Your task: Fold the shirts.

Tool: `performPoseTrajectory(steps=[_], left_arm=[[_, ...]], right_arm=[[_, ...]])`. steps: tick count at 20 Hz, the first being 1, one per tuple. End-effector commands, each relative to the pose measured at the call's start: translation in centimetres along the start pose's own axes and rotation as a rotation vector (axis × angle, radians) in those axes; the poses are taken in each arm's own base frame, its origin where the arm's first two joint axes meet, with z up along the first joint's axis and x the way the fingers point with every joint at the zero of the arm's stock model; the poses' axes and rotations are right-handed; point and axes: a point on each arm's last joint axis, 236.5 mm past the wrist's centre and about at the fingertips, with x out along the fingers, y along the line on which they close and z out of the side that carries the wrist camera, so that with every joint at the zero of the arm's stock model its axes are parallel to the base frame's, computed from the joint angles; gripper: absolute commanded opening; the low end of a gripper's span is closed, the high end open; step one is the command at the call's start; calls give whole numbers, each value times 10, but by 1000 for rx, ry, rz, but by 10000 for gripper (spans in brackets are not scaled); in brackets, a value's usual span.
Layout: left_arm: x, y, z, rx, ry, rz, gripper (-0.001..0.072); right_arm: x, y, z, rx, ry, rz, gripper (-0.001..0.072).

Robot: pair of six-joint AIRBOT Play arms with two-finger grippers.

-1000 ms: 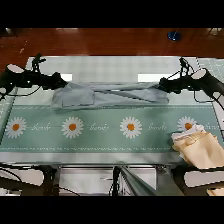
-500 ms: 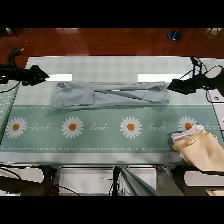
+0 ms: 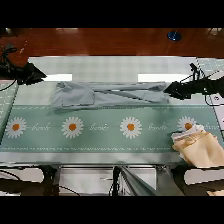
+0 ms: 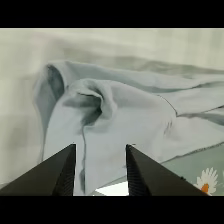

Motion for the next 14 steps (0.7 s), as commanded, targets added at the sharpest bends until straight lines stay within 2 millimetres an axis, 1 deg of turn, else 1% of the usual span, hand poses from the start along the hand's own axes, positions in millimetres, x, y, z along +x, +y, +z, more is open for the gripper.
performPoseTrajectory(steps=[1, 3, 4, 5, 6, 7, 8, 9, 10, 12, 13, 14], left_arm=[[9, -15, -7, 30, 37, -16, 393], [15, -25, -10, 57, 50, -22, 394], [19, -30, -10, 68, 54, -24, 393], [23, -35, -11, 80, 59, -27, 393], [27, -41, -12, 91, 64, -30, 393], [31, -47, -14, 104, 72, -34, 393], [34, -52, -17, 114, 81, -39, 393], [39, -59, -19, 127, 92, -44, 393], [43, -67, -22, 140, 102, -54, 377], [53, -96, -28, 161, 116, -114, 102], [60, -115, -31, 172, 117, -154, 30], [68, -136, -33, 184, 113, -193, 30]], right_arm=[[23, 6, -4, 82, 29, 81, 527], [40, 8, -13, 97, 71, 81, 504], [50, 12, -20, 89, 97, 82, 437], [58, 18, -25, 72, 114, 81, 255], [65, 25, -26, 51, 113, 78, 49], [66, 34, -25, 29, 107, 94, 23], [61, 47, -22, -18, 100, 122, 22], [51, 57, -16, -61, 82, 138, 22], [36, 67, -8, -90, 51, 143, 22], [-7, 87, 8, -138, -39, 154, 22], [-27, 94, 12, -156, -75, 154, 22], [-48, 98, 14, -174, -107, 141, 22]])
